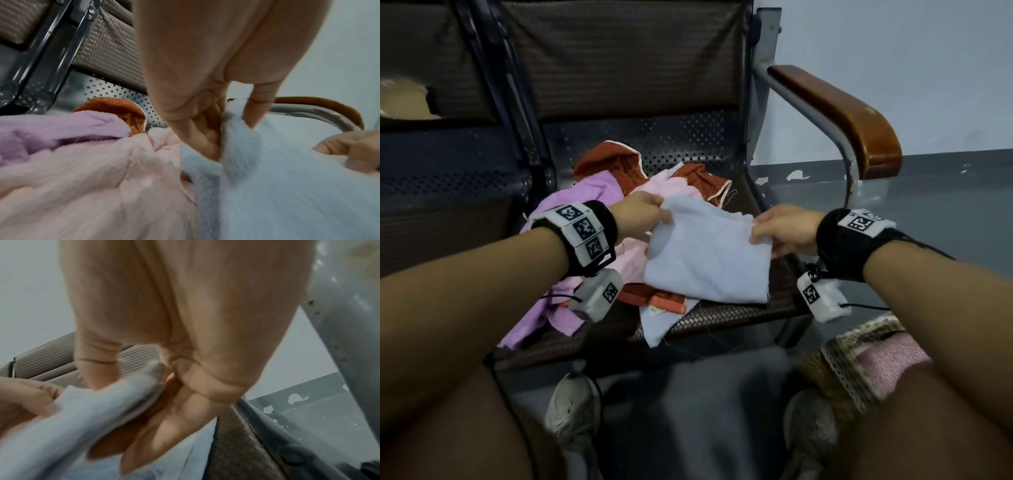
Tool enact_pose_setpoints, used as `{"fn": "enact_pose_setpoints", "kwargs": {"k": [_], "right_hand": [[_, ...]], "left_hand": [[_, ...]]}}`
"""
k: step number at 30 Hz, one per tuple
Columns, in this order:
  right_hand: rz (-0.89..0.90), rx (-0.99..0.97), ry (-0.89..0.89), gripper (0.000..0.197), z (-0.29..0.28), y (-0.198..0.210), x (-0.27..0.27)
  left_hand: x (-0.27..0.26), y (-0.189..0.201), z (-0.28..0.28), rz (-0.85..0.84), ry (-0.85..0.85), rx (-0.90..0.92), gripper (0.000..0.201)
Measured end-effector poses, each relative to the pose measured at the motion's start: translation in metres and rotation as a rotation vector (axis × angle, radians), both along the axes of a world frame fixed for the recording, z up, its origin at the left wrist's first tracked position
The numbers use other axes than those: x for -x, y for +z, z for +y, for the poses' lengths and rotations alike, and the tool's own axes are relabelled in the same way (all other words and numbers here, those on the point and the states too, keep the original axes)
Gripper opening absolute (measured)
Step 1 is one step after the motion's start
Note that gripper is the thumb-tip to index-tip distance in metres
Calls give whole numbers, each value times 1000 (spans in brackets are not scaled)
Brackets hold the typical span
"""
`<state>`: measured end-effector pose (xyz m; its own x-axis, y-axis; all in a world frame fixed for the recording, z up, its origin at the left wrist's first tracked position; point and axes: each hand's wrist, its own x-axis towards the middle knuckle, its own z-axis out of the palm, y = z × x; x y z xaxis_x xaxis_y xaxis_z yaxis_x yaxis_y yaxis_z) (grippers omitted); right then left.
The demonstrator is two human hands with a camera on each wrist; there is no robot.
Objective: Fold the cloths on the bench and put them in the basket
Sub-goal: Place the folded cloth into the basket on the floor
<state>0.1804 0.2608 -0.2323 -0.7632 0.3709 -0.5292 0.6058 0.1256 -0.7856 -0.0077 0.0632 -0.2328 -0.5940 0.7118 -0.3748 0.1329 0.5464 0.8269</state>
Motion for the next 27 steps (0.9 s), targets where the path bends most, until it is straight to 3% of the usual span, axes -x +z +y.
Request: {"fn": "enact_pose_setpoints", "kwargs": {"k": [3,6,9,15,18,20,22,23,25,27], "right_hand": [[97,-326,-74,9,11,-8,20],[114,-667,-68,24,22,-22,36],[113,-705,-113,26,29,-42,43],[112,-695,-89,45,28,-56,51],[182,-839,81,25,16,-45,44],[195,-821,247,7,2,-39,32],[135,-765,398,16,-8,-37,22],[95,-753,439,27,-11,-36,17],[4,-764,468,55,-10,-36,9],[-70,-757,488,84,-11,-33,3]], "left_hand": [[13,-12,19,244,35,-65,15],[22,-26,36,428,46,-57,14],[27,-43,46,523,49,6,18],[31,-53,54,467,148,-5,35],[22,-46,45,590,157,-83,33],[15,-39,35,513,-1,-112,24],[7,-39,23,315,-246,-62,27],[4,-40,16,307,-367,0,38],[-1,-44,5,475,-528,135,68],[-2,-47,-1,626,-539,159,76]]}}
